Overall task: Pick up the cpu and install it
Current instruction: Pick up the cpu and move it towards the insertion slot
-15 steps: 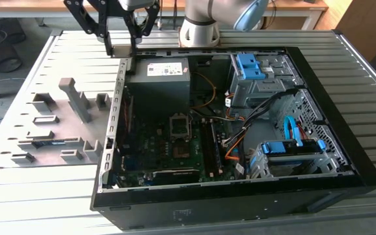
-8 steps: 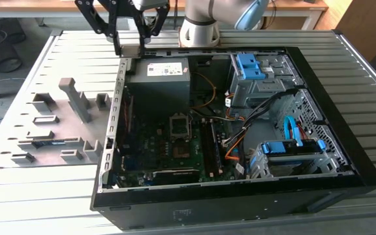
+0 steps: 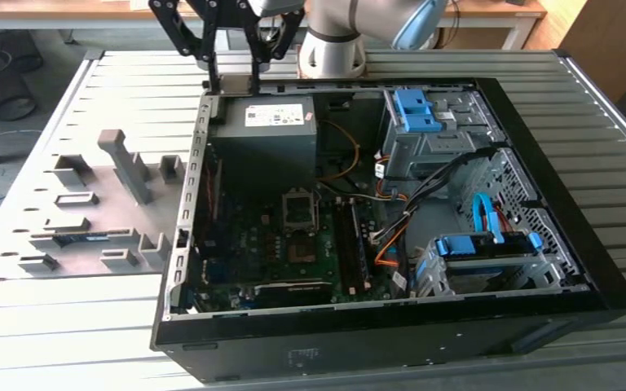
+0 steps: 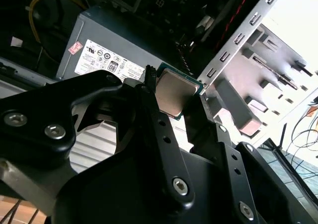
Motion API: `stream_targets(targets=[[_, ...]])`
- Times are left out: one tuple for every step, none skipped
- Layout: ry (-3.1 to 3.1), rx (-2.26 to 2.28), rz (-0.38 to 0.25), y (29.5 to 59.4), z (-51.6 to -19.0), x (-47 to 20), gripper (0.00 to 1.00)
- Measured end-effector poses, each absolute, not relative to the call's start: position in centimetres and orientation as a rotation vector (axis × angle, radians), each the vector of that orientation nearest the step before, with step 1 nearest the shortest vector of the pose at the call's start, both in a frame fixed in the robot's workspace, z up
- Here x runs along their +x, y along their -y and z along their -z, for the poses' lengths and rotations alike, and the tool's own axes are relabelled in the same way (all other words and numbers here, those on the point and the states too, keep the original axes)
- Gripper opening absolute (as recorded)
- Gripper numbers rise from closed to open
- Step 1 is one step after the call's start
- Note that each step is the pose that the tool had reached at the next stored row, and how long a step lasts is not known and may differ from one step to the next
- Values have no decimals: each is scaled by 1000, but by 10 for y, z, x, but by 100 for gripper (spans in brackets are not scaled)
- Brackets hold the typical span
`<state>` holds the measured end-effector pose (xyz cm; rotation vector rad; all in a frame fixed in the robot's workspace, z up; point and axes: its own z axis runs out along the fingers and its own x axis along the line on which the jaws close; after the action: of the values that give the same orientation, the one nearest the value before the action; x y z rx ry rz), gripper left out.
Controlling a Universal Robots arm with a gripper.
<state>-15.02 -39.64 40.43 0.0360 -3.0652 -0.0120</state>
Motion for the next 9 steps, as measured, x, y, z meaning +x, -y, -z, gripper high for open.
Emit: stream_targets(targets=[[3065, 36, 12, 396, -404, -148, 47], [3065, 36, 12, 396, -404, -146, 47], [3064, 36, 12, 396, -404, -144, 47], [3064, 36, 12, 396, -404, -142, 47], [3064, 36, 12, 396, -404, -140, 47], [3064, 36, 12, 396, -404, -137, 47], [3063, 36, 12, 396, -404, -135, 47], [3063, 36, 12, 396, -404, -133, 47], [3063, 36, 12, 396, -404, -131, 47]])
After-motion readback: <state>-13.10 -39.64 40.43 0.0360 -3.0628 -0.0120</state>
